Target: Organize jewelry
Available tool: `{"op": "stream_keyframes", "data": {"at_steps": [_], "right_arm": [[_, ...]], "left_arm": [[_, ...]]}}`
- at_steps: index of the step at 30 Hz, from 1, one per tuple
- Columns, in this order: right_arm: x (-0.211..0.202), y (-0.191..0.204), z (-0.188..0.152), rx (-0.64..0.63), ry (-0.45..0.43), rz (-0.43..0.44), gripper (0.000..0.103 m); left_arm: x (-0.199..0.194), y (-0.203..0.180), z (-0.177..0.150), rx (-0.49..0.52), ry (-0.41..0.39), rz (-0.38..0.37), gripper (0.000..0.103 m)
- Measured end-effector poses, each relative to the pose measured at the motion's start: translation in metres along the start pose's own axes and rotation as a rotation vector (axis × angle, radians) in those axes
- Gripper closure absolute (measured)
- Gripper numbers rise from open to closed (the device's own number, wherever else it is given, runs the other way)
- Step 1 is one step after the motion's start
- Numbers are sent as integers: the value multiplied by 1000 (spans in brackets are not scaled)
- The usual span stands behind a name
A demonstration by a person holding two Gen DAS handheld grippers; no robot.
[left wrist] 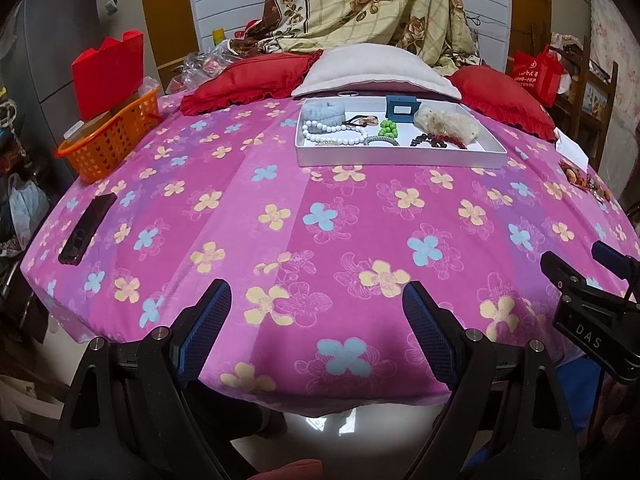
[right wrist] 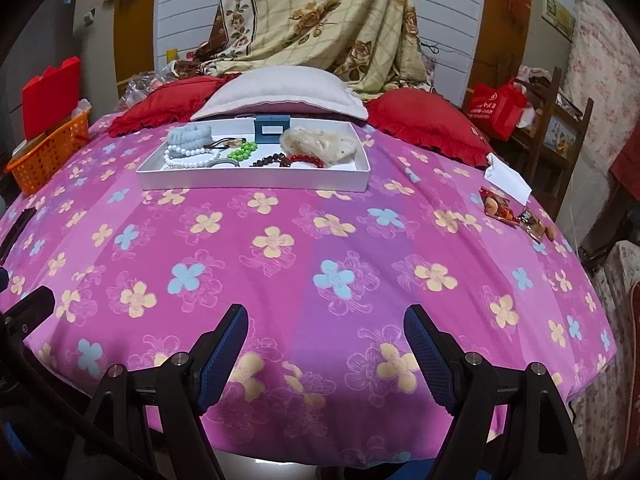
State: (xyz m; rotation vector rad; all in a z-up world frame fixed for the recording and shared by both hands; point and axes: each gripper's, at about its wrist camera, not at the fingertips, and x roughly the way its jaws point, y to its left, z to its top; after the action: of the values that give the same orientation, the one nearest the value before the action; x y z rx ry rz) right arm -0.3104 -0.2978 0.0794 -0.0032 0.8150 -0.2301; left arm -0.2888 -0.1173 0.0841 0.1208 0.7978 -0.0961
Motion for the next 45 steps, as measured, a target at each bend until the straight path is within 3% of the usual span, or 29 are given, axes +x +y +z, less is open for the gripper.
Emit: {"op": "stream_keyframes", "data": {"at_steps": [7,11,45], "right_arm": [[1,0,-1,2,4,9,24],[2,2,-2,-2,6,15,19],[13,9,-5,21,-1,107,19]], "left_arm": [[0,-1,-2,0,4,2,16],[1,-1,-1,-2,16,1,16],[23,-6,-3,36,71,-4,16]]}}
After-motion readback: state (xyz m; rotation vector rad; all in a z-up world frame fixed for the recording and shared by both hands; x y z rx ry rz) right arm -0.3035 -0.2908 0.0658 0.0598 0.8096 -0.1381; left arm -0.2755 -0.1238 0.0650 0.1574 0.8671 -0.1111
